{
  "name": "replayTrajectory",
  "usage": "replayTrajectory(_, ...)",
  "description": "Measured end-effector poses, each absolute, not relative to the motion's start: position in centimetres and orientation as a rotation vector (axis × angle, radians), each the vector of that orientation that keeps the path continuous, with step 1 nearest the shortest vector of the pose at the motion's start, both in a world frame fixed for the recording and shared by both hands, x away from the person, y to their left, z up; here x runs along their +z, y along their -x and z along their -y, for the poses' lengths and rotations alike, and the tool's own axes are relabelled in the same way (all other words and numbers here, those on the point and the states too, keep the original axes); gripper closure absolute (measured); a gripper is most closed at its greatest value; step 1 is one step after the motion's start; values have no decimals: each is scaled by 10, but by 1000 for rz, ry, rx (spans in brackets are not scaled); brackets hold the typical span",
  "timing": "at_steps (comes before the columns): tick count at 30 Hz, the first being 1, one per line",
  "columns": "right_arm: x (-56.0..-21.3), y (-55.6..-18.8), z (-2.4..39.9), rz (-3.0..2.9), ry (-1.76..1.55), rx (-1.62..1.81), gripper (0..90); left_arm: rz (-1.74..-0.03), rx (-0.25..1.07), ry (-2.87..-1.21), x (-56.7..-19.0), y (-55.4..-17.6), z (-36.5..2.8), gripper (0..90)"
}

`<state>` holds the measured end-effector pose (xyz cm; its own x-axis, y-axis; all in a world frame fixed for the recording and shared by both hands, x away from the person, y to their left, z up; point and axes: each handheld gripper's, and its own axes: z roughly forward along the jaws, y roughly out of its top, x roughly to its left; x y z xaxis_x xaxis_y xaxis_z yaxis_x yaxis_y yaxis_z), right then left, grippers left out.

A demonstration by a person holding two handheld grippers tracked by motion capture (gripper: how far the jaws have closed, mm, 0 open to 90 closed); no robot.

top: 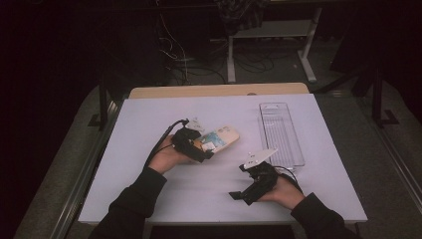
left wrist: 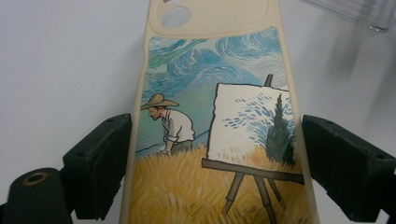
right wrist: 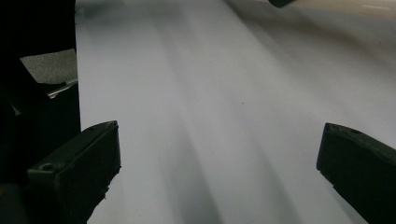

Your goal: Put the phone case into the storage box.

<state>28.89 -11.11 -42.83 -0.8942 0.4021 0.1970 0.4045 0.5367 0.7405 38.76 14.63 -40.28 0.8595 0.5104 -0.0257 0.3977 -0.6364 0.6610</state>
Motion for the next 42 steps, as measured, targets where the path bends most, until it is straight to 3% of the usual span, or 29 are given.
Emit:
replayTrajectory(18, -428, -291, 113, 2767, 713, -1327, 0, -681, 267, -2314, -382, -357, -188, 118)
replayTrajectory(42, -424, -296, 110, 2720, 794, -1338, 0, -758, 289, -2275, -384, -327, -227, 117)
